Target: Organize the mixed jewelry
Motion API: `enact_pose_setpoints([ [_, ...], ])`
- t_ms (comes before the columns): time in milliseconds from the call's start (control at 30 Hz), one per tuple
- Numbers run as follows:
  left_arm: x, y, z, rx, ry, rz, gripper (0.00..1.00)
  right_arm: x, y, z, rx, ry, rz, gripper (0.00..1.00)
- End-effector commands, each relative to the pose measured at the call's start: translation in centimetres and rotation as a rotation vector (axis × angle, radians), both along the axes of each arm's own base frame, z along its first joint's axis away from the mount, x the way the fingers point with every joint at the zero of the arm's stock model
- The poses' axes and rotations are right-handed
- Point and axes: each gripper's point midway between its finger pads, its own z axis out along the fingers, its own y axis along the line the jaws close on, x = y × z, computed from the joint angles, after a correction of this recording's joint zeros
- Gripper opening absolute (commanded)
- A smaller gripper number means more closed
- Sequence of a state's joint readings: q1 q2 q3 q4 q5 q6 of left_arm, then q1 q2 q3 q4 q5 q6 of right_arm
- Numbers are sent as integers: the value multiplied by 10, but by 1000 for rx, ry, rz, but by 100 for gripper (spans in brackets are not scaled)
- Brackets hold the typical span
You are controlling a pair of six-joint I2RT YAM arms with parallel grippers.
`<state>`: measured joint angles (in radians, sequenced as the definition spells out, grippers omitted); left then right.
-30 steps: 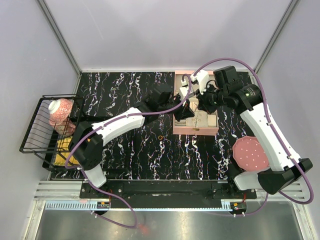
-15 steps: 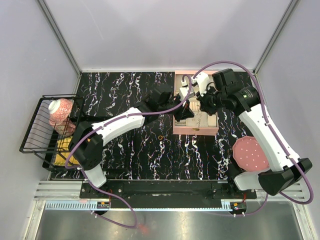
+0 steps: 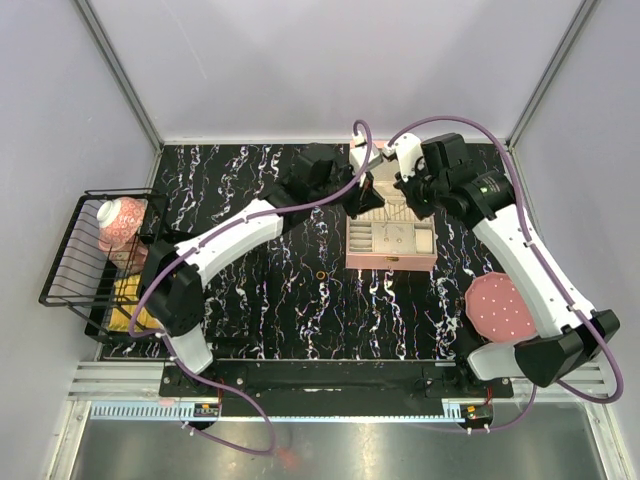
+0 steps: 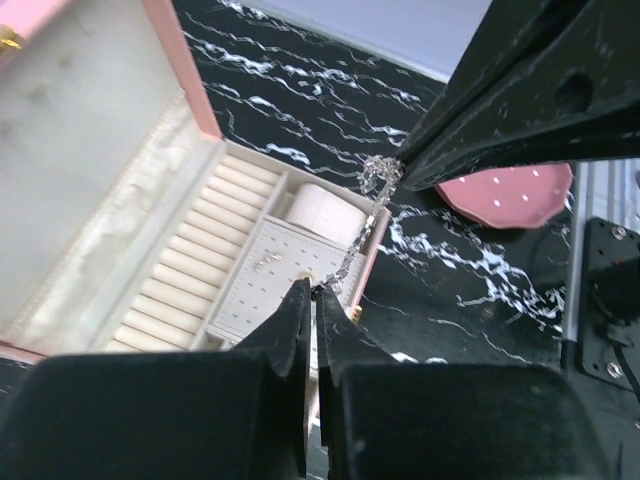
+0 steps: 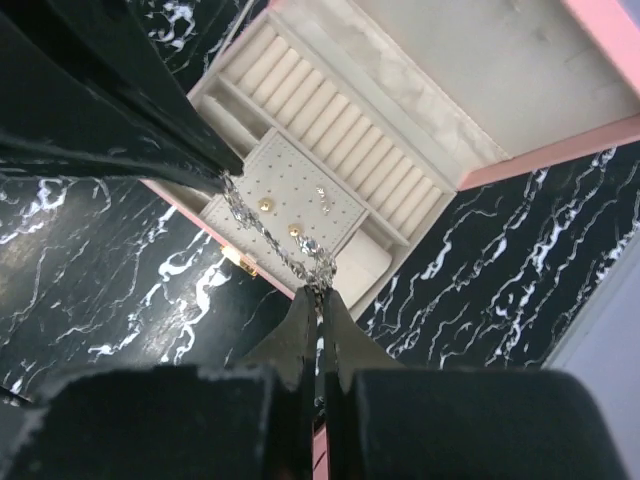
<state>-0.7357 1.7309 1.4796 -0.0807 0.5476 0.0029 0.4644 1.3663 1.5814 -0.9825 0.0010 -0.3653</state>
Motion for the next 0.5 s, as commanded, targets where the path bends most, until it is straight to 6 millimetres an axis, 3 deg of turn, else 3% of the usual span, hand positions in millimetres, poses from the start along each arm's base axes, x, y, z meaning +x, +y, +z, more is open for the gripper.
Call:
enact_pose_setpoints([
  [0,27,2,30,-36,-81,59,0,30,-4,7,-1,-92,-104,0],
  [467,87,-3,26,-5,-122,140,0,85,-21,-5,-43,-166,-255,0],
])
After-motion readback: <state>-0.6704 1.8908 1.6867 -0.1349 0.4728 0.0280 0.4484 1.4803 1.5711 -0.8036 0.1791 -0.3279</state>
